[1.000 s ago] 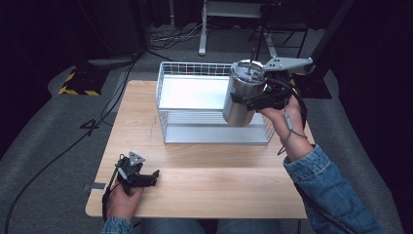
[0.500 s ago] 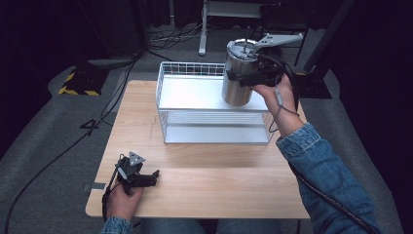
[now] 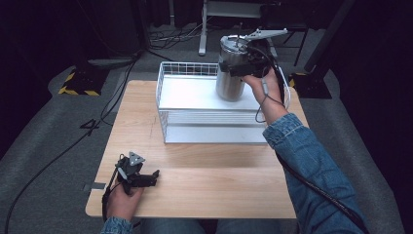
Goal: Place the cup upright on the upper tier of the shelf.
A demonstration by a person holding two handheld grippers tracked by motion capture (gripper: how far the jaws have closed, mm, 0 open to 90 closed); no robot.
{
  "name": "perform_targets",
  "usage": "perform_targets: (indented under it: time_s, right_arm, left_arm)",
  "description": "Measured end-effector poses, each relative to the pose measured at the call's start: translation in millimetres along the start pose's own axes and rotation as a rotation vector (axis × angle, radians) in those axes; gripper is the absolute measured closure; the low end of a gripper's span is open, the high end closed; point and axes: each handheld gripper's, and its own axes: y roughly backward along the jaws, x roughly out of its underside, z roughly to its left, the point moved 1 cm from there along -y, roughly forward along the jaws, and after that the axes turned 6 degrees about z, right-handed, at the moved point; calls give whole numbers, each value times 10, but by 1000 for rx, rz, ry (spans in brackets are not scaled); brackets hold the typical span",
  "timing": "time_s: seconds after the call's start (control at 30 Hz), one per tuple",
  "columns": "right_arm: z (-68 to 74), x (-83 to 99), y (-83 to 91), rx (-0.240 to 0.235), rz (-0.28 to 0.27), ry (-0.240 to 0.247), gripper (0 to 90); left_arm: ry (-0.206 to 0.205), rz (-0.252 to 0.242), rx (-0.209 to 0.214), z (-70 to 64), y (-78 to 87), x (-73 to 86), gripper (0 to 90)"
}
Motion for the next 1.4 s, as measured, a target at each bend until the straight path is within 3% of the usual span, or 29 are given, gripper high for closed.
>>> perform_targets:
  time_s: [0.47,1.0,1.3,1.4]
  right_arm:
    - [-119,101,-171,2,-8,-32,33]
    - [-126,137,-208,-17,-22,9,18]
    - [-93,129,-192,24,-38,31,0]
    - [-98,122,-145,10,-53,18,0]
  left_arm:
    - [-1,0,-1,0,1,0,51]
    - [-1,1,0,1,1,0,51]
    - [2,0,1,0,-2,-2,51]
    - [1,0,1,0,-2,-3,51]
